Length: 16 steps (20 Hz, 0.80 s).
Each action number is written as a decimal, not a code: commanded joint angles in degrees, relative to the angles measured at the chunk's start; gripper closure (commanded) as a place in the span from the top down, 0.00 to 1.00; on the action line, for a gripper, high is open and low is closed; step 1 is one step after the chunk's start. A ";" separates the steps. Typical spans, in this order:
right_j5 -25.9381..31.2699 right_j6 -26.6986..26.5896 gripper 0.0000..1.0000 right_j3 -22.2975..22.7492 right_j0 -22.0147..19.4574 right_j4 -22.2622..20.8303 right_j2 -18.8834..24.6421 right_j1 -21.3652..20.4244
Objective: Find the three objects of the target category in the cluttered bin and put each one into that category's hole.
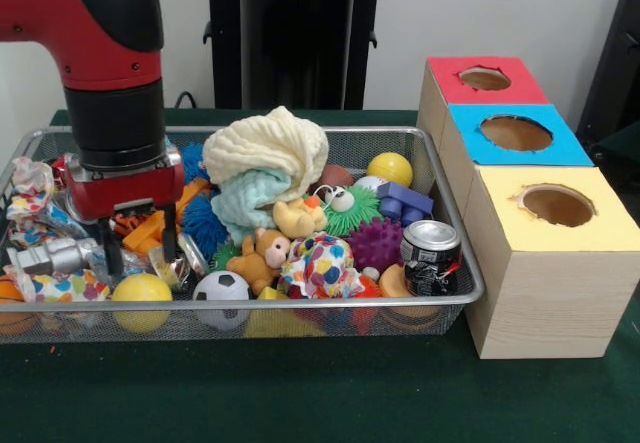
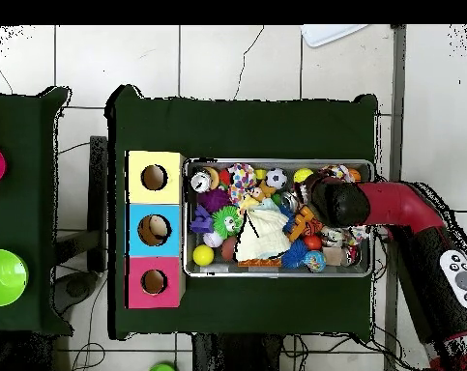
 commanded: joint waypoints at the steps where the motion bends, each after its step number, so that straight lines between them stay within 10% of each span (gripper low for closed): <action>1: 11.84 -28.82 1.00 -7.87 -3.69 1.76 6.39 3.96; 16: 15.46 -29.78 1.00 -10.55 -2.98 3.65 5.29 4.19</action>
